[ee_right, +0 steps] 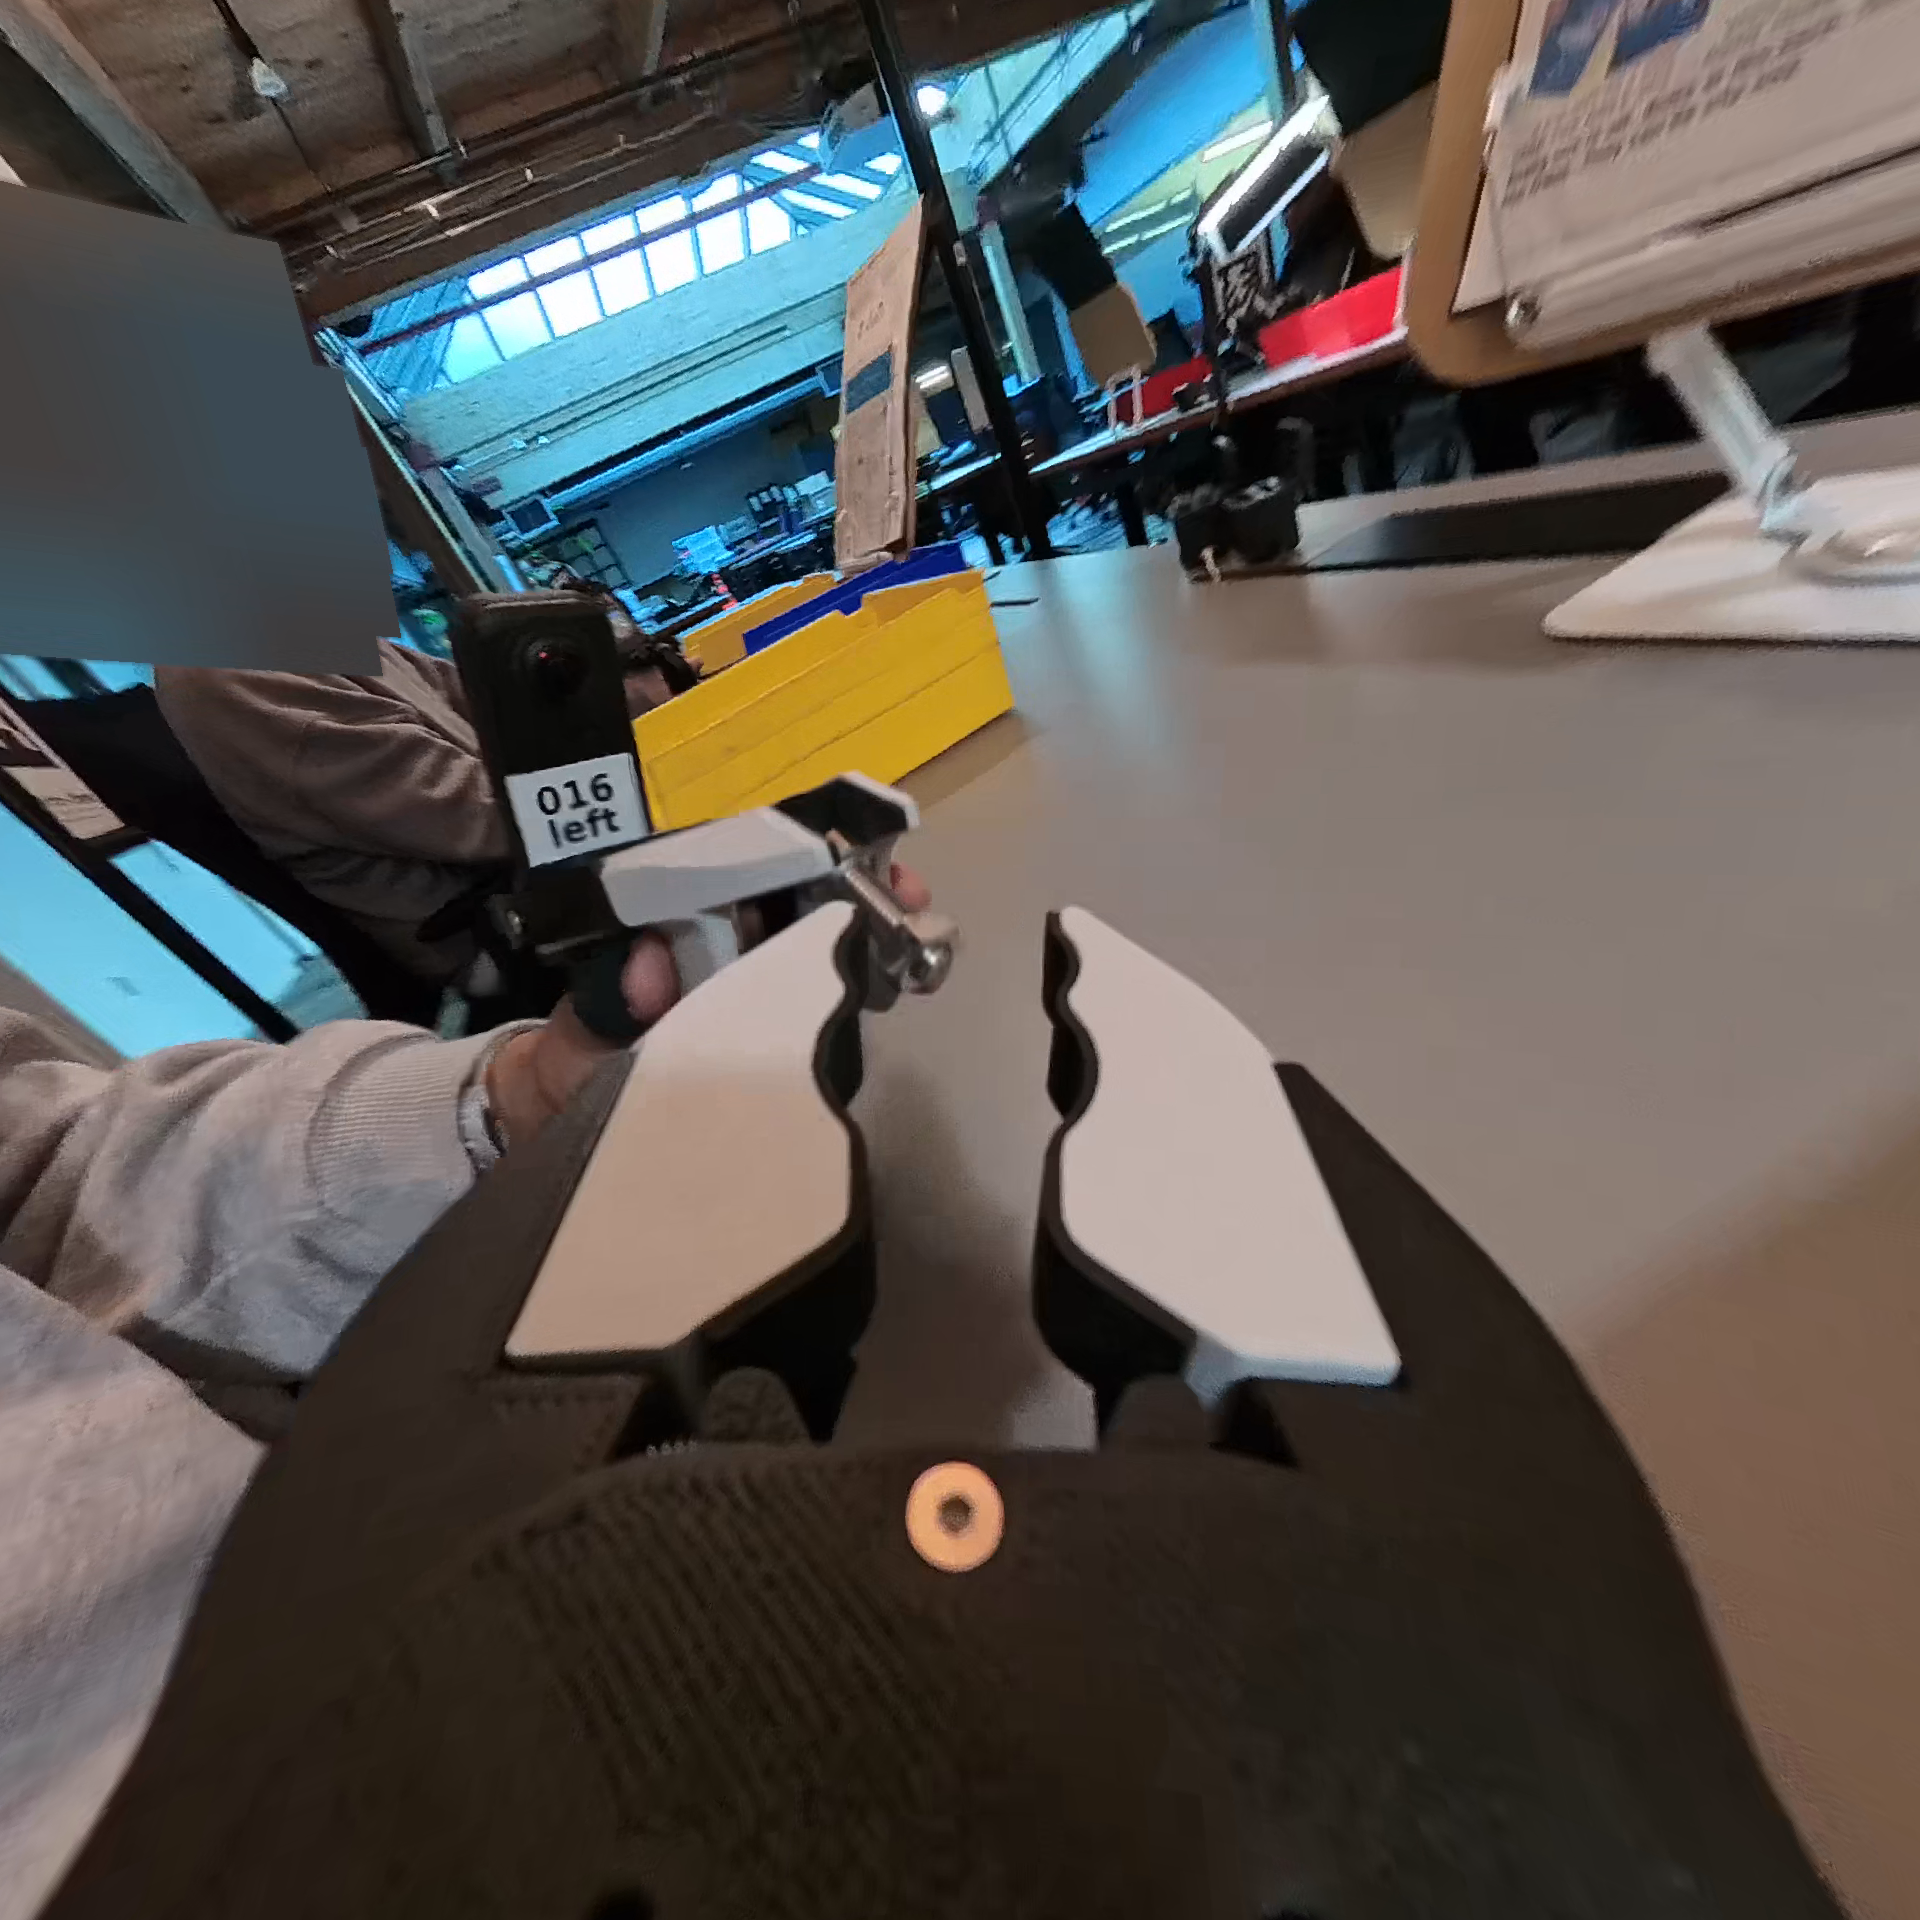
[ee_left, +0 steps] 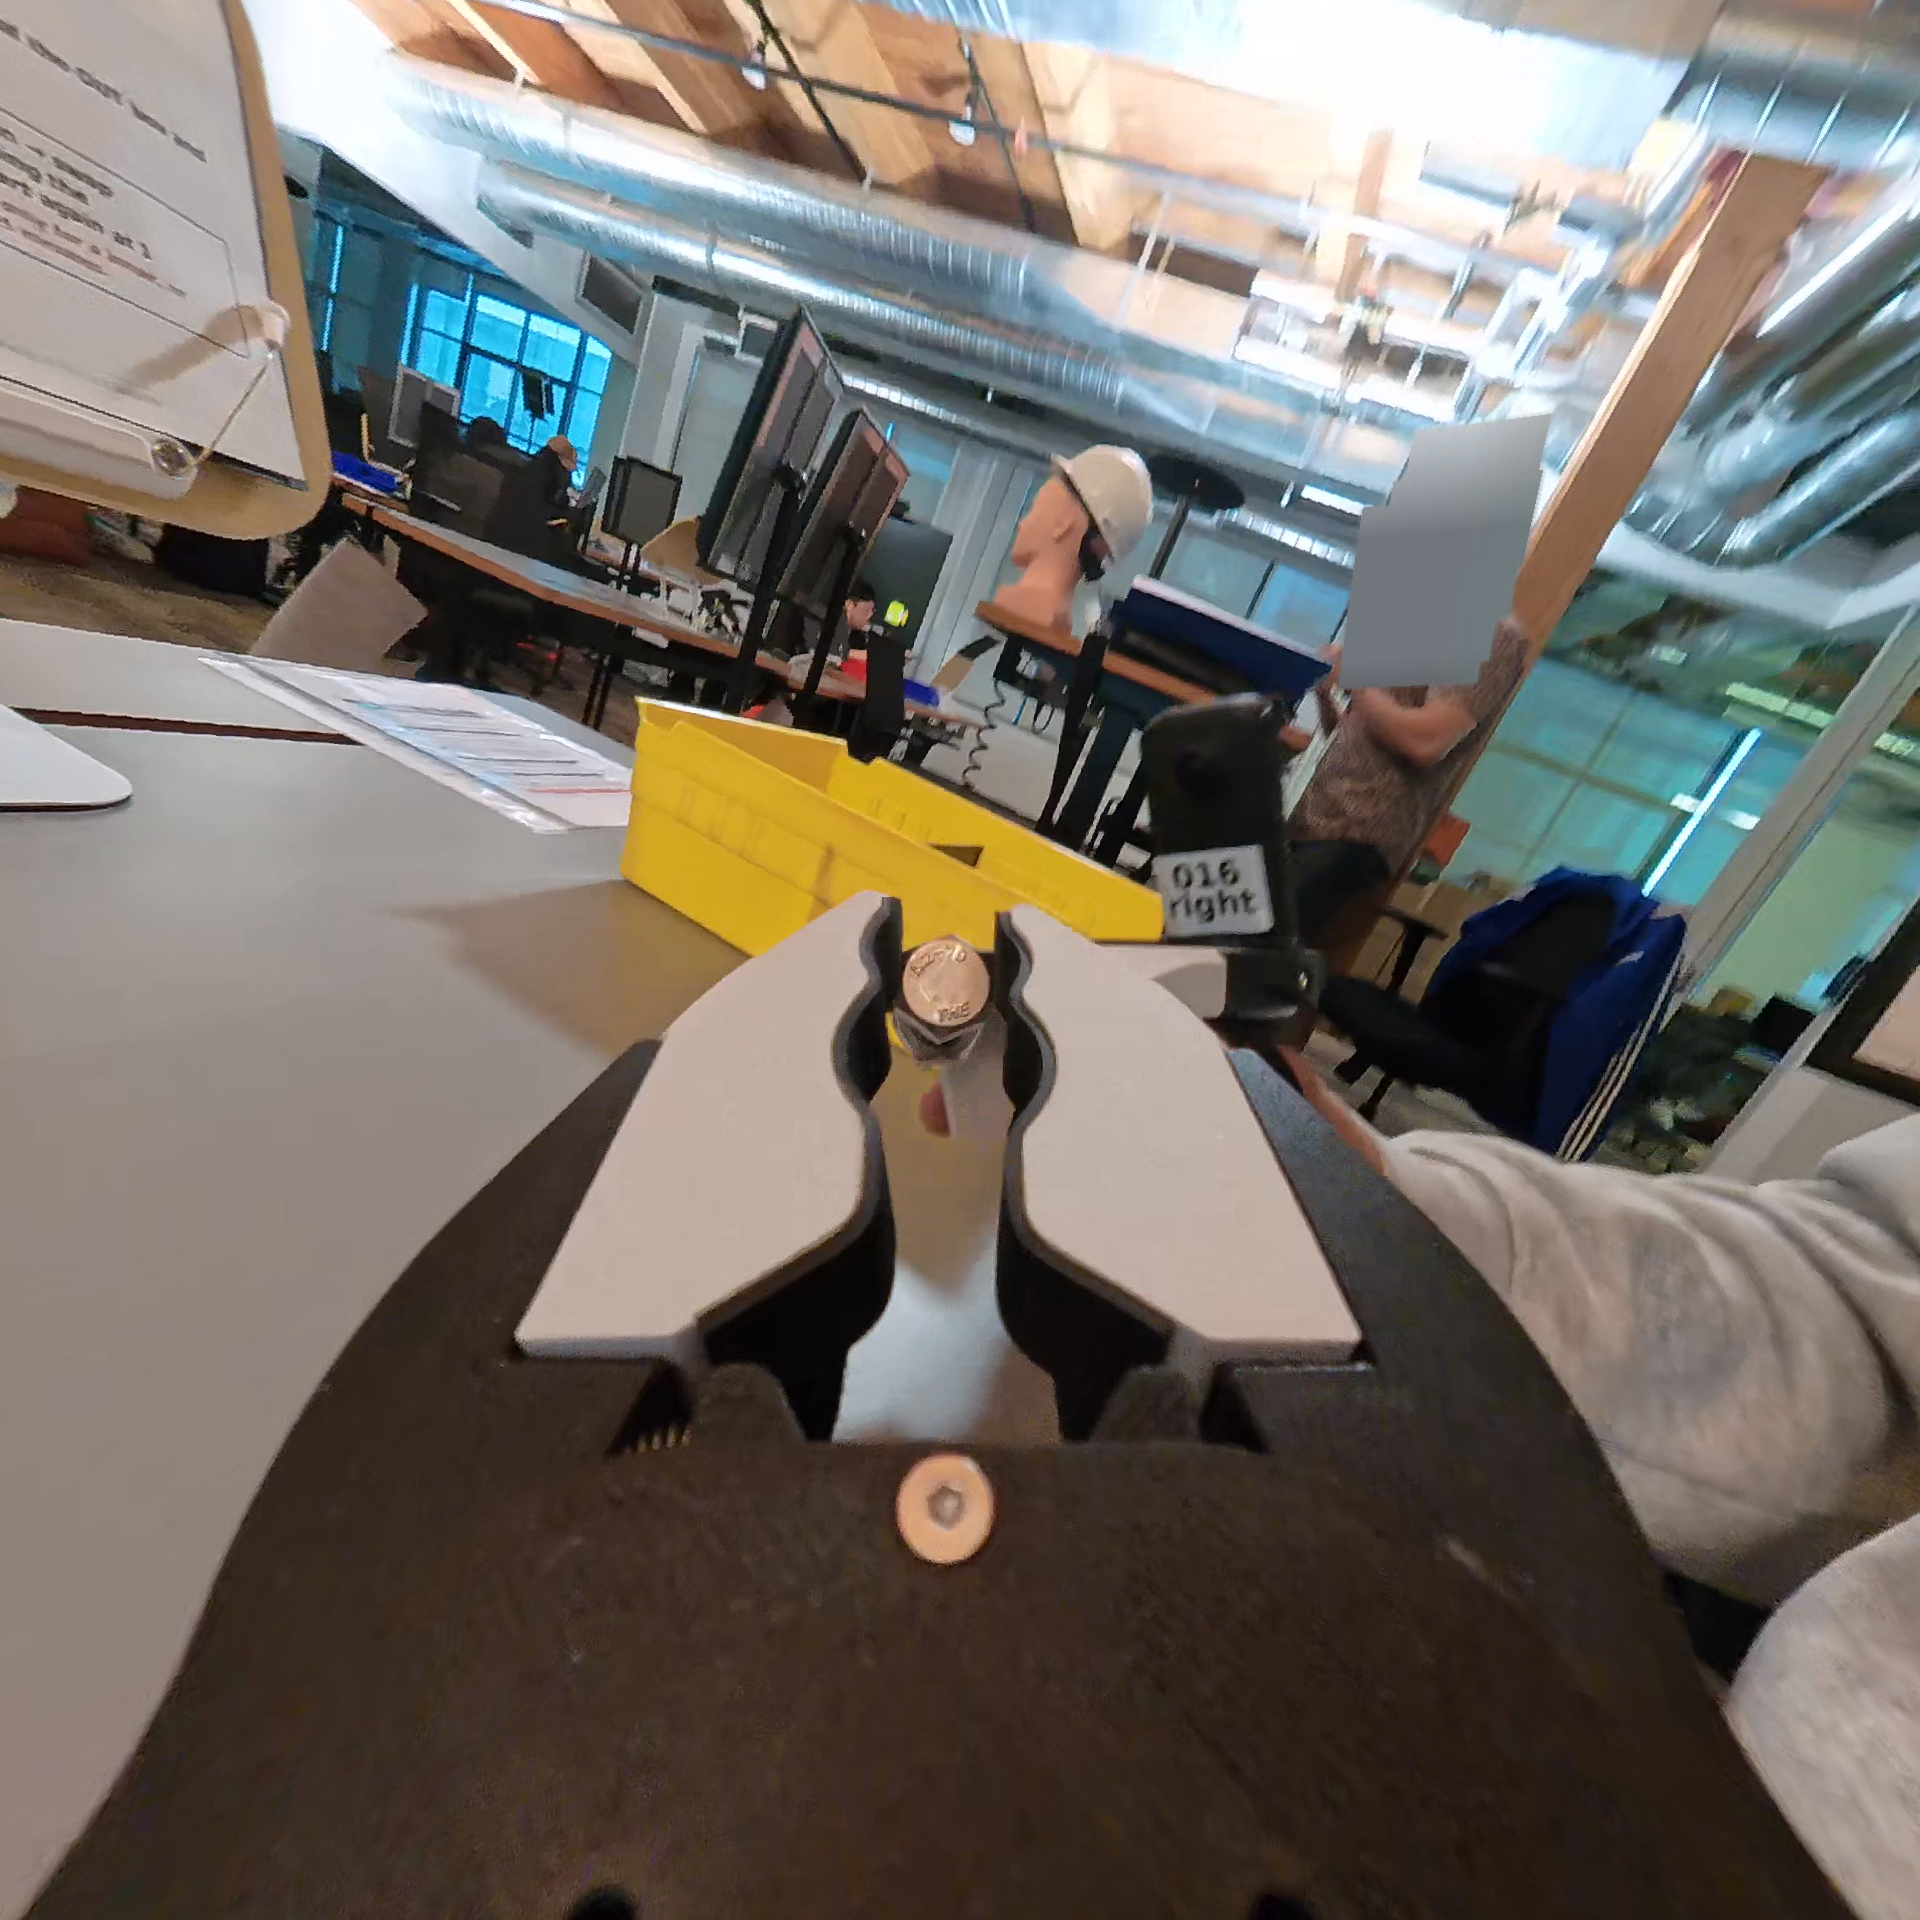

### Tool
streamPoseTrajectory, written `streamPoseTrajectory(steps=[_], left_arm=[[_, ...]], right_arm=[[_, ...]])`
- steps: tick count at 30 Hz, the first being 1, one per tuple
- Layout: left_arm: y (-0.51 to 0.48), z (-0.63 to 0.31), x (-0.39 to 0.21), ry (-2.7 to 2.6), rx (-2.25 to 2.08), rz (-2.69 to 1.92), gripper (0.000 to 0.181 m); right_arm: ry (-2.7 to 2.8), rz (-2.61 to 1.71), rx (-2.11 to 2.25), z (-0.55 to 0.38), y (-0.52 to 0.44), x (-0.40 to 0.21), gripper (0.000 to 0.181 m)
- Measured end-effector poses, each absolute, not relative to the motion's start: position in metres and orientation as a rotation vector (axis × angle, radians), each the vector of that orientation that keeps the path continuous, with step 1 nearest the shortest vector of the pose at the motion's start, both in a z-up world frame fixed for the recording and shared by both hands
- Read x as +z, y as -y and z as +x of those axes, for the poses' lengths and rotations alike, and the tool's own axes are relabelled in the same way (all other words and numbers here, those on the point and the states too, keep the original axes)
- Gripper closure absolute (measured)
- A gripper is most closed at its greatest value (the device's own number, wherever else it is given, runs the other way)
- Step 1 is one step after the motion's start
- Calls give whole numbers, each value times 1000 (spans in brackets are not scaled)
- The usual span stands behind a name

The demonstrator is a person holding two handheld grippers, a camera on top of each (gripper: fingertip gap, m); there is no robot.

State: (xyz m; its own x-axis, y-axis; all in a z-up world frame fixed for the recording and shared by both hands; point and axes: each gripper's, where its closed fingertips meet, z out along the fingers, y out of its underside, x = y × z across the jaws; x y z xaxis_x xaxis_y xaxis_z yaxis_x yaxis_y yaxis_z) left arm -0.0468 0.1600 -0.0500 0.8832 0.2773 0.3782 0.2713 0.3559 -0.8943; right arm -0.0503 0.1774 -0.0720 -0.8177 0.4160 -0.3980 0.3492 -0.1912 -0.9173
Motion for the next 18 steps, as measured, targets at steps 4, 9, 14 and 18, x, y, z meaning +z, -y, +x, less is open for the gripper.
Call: streamPoseTrajectory(steps=[4,9,14,18], left_arm=[[-153,-50,-43,550,-65,-1140,165],[-154,-46,-41,555,-143,-1097,165],[-159,-41,-43,548,-173,-1101,165],[-161,-38,-45,548,-188,-1106,165]], right_arm=[[2029,-990,2293,-44,-166,-77,143],[2069,-868,2236,-37,-157,-77,149],[2013,-804,2268,-35,-159,-67,161],[1948,-810,2344,-37,-168,-58,167]])
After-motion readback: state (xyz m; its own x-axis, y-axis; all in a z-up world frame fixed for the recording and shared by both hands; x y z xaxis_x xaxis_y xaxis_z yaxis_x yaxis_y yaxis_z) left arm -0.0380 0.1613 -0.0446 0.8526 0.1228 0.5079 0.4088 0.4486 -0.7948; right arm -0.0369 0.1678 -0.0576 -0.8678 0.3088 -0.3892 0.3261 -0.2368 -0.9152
